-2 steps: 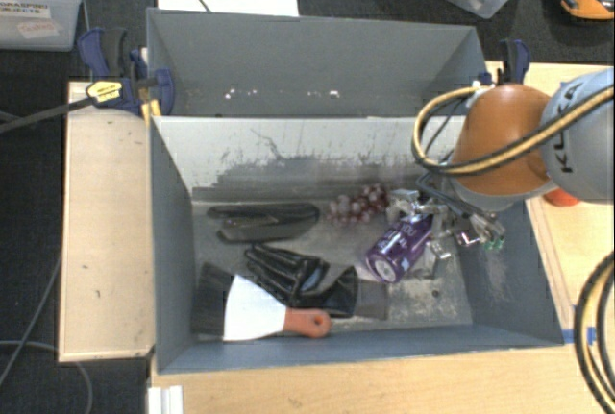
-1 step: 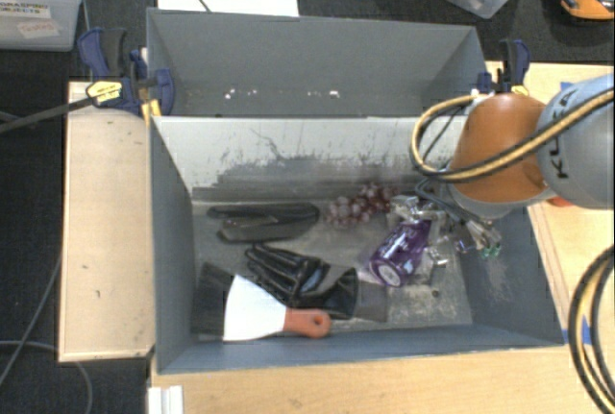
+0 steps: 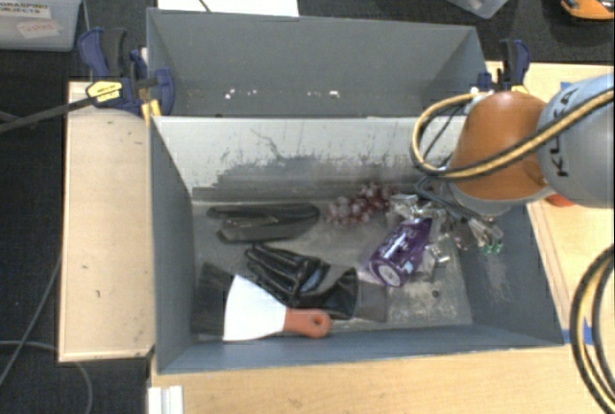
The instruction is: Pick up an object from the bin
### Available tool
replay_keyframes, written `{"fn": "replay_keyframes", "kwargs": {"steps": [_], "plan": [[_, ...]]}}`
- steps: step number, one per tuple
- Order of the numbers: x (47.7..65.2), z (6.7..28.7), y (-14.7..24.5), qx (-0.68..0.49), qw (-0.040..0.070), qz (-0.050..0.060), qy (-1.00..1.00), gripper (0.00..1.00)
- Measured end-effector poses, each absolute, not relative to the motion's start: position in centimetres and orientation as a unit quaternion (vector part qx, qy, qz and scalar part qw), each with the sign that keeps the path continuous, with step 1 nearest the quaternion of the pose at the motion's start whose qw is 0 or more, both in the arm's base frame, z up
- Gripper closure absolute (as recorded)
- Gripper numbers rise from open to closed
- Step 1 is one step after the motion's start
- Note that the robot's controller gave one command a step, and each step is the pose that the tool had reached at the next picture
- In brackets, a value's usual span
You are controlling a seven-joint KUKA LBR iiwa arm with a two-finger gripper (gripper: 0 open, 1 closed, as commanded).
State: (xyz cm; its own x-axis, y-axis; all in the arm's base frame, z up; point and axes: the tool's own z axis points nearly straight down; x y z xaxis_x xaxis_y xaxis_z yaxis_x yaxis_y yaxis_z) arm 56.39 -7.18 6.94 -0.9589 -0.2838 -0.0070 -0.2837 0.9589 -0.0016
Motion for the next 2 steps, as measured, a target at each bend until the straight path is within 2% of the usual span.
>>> {"fn": "replay_keyframes", "kwargs": {"steps": [1, 2], "plan": [[56.04, 7.12, -6.98, -0.122, 0.003, 0.001, 0.992, 0.00], [56.42, 6.99, -7.03, -0.140, 0.006, 0.000, 0.990, 1.00]]}}
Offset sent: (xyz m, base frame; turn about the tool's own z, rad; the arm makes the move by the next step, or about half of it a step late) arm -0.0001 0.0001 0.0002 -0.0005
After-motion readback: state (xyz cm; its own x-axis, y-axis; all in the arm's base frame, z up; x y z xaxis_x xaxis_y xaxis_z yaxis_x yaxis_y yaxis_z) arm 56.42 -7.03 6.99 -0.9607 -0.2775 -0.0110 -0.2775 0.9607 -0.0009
